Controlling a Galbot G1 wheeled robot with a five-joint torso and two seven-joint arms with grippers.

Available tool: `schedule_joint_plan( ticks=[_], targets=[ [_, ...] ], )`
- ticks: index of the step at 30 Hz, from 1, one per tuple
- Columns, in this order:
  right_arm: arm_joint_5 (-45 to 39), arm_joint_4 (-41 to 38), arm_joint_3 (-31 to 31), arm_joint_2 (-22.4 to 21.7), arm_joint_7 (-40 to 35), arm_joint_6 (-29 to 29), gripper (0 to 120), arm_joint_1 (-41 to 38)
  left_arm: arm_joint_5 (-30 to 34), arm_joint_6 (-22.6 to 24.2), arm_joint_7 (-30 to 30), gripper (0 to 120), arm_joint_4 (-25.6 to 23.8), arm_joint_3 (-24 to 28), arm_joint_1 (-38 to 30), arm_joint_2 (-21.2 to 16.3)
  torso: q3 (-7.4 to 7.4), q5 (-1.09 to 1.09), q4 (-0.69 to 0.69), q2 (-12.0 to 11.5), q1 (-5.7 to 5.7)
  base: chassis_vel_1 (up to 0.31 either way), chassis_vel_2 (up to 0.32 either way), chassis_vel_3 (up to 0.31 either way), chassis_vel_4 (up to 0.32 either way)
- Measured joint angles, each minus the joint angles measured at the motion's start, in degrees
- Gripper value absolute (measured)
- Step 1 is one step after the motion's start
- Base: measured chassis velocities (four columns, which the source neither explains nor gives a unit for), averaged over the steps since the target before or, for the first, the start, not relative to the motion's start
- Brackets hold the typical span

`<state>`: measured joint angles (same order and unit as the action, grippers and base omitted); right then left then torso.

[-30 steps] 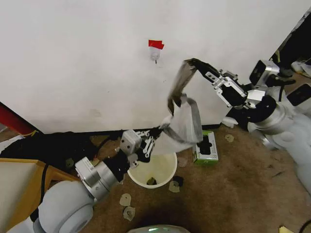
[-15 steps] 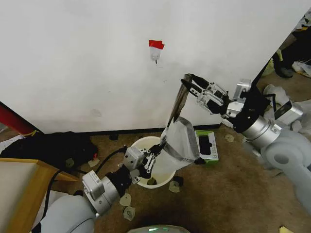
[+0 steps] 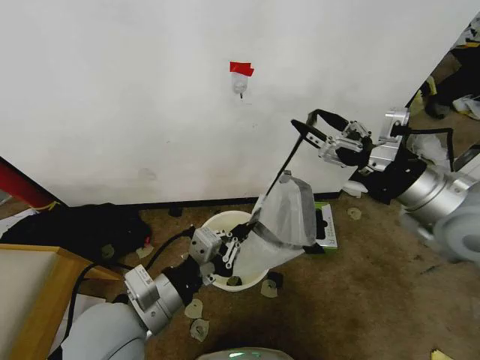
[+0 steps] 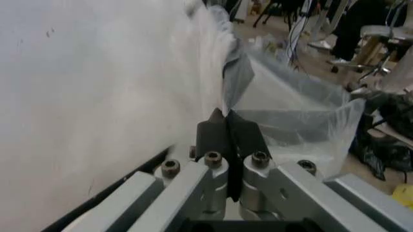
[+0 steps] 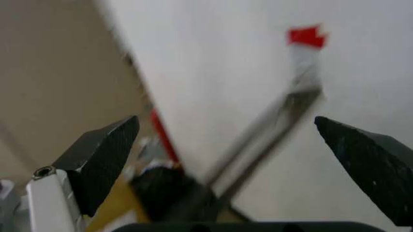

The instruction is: Place the garbage bag over the trash bin.

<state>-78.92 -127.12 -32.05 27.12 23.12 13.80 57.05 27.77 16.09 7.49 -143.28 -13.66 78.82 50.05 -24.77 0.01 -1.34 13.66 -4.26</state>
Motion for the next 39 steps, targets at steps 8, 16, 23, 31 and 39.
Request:
schedule_joint_plan(
  ticks=[8, 16, 23, 31, 39],
  targets=[
    [9.2, 12.5, -3.5, -3.8, 37.0, 0.8, 100, -1.9, -0.5, -0.4, -0.2, 0, 0.0, -0.5, 0.1, 1.0, 0.00, 0.02, 0.02, 0.0, 0.00, 0.000, 0.000, 0.000, 0.000],
    [7.7, 15.5, -16.8, -2.9, 35.2, 0.0, 100, 5.7, -0.7, -1.3, -0.9, 0, 0.0, -0.9, 0.0, 1.7, 0.00, -0.04, -0.02, 0.0, 0.00, 0.000, 0.000, 0.000, 0.000],
    [5.5, 9.9, -16.3, 3.8, 27.0, 0.6, 100, 14.2, -6.1, -4.5, -0.7, 0, 0.0, -1.6, 4.6, 3.7, 0.00, 0.01, 0.08, 0.0, 0.00, 0.000, 0.000, 0.000, 0.000],
    [5.9, 4.3, -12.3, 9.4, 14.5, 1.4, 100, 23.2, -5.7, -6.2, -0.5, 0, 0.0, -1.5, 3.5, 3.6, 0.01, -0.01, 0.01, 0.0, 0.00, 0.000, 0.000, 0.000, 0.000],
    [2.0, 2.2, -8.8, 10.4, 7.0, 1.9, 100, 24.4, -5.7, -9.5, 0.1, 0, 0.0, -1.0, 1.2, 3.1, 0.00, -0.02, 0.01, 0.0, 0.00, 0.000, 0.000, 0.000, 0.000]
  ],
)
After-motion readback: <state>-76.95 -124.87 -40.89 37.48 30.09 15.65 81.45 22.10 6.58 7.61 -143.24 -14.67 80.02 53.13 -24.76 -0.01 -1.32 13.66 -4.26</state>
